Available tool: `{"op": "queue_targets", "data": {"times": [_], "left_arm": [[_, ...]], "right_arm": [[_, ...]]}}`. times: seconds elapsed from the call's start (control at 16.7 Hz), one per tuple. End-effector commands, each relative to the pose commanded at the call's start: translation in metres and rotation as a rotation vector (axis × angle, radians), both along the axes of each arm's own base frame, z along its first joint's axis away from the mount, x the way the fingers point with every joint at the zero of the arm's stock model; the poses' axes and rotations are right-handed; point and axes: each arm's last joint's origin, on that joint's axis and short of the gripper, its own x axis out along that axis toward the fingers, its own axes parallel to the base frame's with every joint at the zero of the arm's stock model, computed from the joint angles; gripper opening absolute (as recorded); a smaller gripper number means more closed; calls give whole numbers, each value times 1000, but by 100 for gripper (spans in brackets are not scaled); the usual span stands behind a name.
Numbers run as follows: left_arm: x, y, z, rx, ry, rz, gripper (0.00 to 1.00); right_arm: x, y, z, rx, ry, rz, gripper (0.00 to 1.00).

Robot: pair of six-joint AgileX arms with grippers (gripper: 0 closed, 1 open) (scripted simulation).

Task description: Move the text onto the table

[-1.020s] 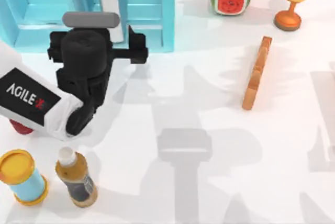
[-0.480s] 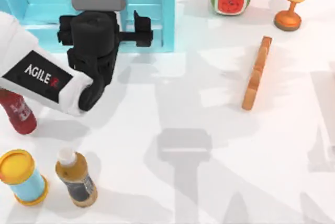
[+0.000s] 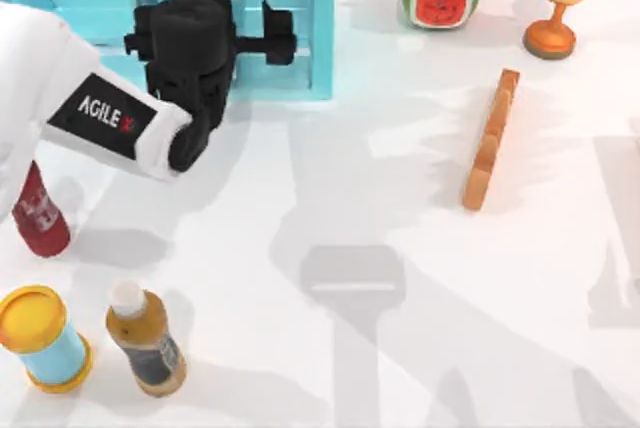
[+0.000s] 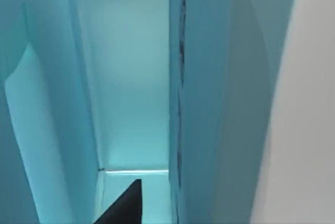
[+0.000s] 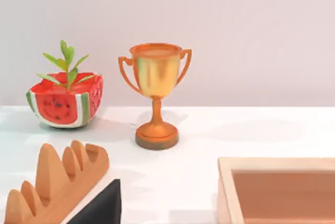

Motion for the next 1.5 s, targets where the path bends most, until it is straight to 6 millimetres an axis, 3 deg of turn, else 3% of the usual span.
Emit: {"op": "queue_targets", "data": {"times": [0.3,1.08,1.5], "left_arm": [[0,0,0,0,1,0,100],[0,0,0,0,1,0,2],[0,0,0,0,1,0,0]], "right_arm": [[0,0,0,0,0,0,100],[0,0,0,0,0,0,100],[0,0,0,0,0,0,100]]}}
